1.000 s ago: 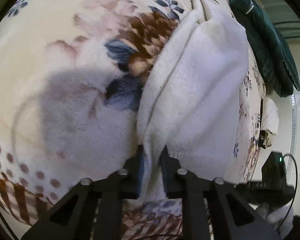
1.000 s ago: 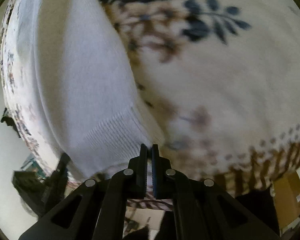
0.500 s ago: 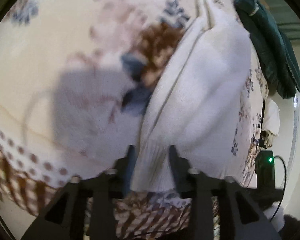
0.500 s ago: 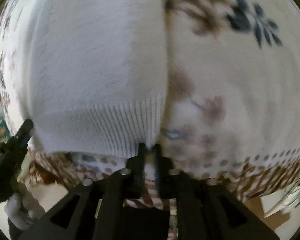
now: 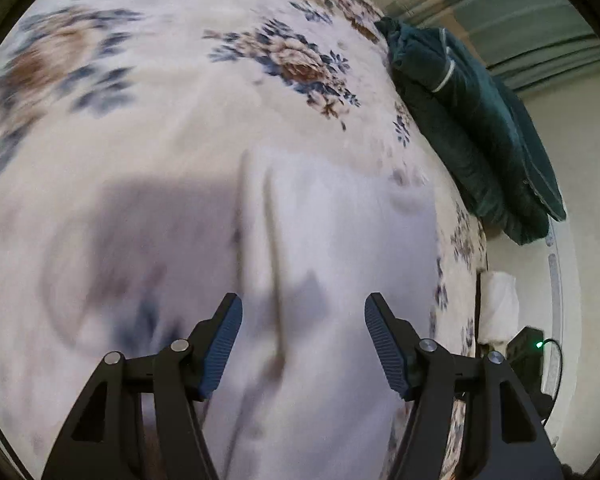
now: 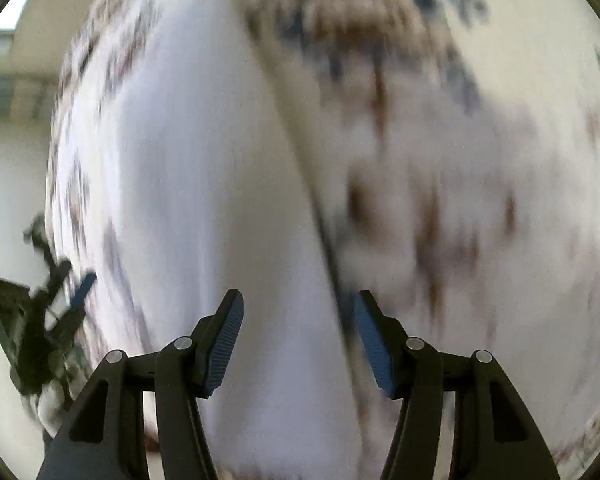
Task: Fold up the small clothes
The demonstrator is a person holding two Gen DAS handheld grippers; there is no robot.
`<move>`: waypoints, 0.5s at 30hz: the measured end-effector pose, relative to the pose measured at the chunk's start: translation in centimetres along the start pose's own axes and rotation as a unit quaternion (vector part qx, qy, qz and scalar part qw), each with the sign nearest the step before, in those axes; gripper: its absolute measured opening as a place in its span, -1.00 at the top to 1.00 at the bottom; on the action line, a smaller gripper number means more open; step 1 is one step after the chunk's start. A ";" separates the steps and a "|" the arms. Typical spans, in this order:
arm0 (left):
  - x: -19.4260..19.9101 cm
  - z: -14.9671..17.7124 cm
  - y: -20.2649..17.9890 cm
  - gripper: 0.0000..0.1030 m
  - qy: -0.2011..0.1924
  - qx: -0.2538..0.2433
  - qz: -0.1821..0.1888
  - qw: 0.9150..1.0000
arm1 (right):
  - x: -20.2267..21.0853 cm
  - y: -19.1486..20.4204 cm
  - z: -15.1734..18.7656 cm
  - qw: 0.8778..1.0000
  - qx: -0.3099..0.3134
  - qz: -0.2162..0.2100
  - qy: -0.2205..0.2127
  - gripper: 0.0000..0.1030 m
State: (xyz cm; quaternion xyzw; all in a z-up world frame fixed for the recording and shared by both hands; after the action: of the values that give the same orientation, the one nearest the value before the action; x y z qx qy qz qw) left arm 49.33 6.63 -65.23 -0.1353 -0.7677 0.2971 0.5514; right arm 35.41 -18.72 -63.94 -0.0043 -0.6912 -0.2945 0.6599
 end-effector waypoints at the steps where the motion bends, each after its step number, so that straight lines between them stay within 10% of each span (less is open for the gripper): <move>1: -1.1 -0.5 0.0 -0.19 0.006 -0.002 0.000 1.000 | 0.0 0.3 -2.2 1.000 -0.005 -0.005 -0.013 -0.16; 5: -6.4 -3.6 0.0 -0.13 0.038 -0.017 -0.011 0.999 | -1.1 0.1 -10.1 0.999 -0.020 0.021 -0.034 -0.16; 7: -6.9 -4.5 -0.3 0.75 0.023 -0.049 -0.034 0.998 | -1.6 0.5 -11.3 0.999 -0.020 0.022 -0.030 -0.16; 8: -6.9 -5.0 -0.7 0.86 0.023 -0.056 -0.034 0.998 | -1.6 0.2 -12.1 0.999 -0.017 0.025 -0.028 -0.16; 15: -3.1 -9.1 -0.7 0.87 -0.022 -0.072 -0.031 0.997 | -3.6 -0.4 -14.8 1.000 -0.012 0.007 -0.003 -0.16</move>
State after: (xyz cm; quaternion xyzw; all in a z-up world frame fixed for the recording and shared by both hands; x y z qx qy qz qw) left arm 58.91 7.22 -65.21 -0.1443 -0.8028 0.2267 0.5323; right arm 49.18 -23.77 -68.04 -0.0180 -0.6899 -0.2978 0.6595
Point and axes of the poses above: each gripper's, at about its wrist camera, not at the fingertips, and x roughly against the way its jaws point, y to its left, z to its underside, the point moved 10 cm from there along -x, roughly the way its jaws point, and after that the axes turned 1 degree about -x, right-handed, at the moved point
